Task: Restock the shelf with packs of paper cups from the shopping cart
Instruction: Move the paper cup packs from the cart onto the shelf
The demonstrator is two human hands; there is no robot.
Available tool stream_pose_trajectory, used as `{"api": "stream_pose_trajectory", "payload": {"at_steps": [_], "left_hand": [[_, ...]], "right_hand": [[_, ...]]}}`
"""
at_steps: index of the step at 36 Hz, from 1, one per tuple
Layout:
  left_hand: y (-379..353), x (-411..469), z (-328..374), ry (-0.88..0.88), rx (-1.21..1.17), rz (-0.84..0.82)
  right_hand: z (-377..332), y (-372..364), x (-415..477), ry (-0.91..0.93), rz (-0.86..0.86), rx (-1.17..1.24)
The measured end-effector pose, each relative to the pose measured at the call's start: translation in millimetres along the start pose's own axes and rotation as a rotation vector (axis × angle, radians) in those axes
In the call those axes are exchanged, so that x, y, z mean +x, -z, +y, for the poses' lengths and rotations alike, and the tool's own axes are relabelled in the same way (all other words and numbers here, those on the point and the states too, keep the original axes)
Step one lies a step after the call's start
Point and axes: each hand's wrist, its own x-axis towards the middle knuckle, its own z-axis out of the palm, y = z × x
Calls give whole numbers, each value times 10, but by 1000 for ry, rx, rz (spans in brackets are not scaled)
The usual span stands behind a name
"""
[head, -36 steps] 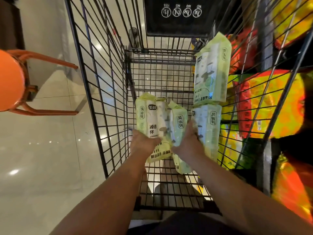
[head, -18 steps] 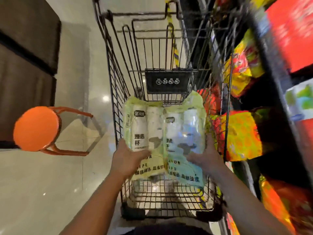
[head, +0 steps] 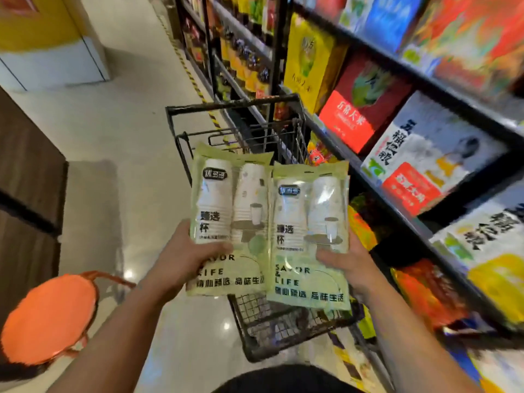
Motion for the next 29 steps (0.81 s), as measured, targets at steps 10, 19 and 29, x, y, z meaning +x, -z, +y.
{"api": "stream_pose_trajectory", "payload": {"at_steps": [10,19,29], "left_hand": [[-35,-766,36,-98,-16,-245],[-749,-1160,243,-168,23,-507],[-2345,-1988,541,-233,33,-825]], "right_hand": [[166,-145,-1456,127,236,98],[277,257,-2588,273,559,224],[627,1078,-4346,344,921,192]]}}
